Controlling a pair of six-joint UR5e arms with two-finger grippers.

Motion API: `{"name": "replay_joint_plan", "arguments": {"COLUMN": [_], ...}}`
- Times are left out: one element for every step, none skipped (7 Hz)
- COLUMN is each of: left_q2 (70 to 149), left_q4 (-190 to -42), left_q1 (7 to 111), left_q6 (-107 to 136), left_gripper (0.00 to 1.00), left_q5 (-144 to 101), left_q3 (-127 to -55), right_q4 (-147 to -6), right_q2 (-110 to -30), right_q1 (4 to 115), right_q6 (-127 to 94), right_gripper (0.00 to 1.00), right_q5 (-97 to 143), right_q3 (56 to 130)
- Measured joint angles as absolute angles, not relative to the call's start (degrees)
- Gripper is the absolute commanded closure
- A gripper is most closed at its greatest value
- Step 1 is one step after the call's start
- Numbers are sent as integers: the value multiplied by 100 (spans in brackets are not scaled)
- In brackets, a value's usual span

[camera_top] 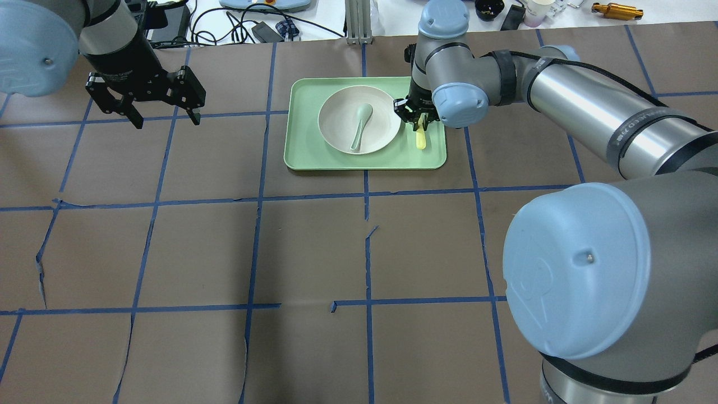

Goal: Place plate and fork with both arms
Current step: 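Move the fork beside the plate and set it on the tray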

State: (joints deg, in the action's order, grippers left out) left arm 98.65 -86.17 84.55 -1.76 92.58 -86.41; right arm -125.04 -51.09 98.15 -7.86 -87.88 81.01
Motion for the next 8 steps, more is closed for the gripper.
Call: {"name": "replay_joint_plan", "arguments": {"left_q2": [9863,9862,9862,9865,9875,9880,9876,9866], "left_q4": [-8618,-8616,-8614,-8605,-8578,-8541,-8516,-8505], "left_q1": [8455,8455,8455,8455,8455,8455,8457,8463], "left_q6": [-176,-176,-174,-170,-168,-167,-167,-165], "left_gripper": [0,0,0,0,0,0,0,0], "left_q5": [9256,9255,9255,9255,9255,9255,9253,9247], "left_q3": [-8642,-8642,-8642,-8640,-8640,-8641,-8644,-8646], "right_q4": [-12612,-12738,-12805,-12816,-12803,-12767,-12623,-12315], "right_q2": [-5085,-5048,-5028,-5041,-5078,-5167,-5334,-5592], "right_q1": [9812,9810,9809,9809,9809,9806,9803,9785], "right_q6": [-758,-739,-727,-721,-715,-711,-707,-675], "right_gripper": [32,5,1,0,0,0,0,0], "right_q5": [-8713,-8657,-8618,-8621,-8647,-8719,-8841,-8948], "right_q3": [8149,8183,8200,8203,8200,8200,8202,8204]}}
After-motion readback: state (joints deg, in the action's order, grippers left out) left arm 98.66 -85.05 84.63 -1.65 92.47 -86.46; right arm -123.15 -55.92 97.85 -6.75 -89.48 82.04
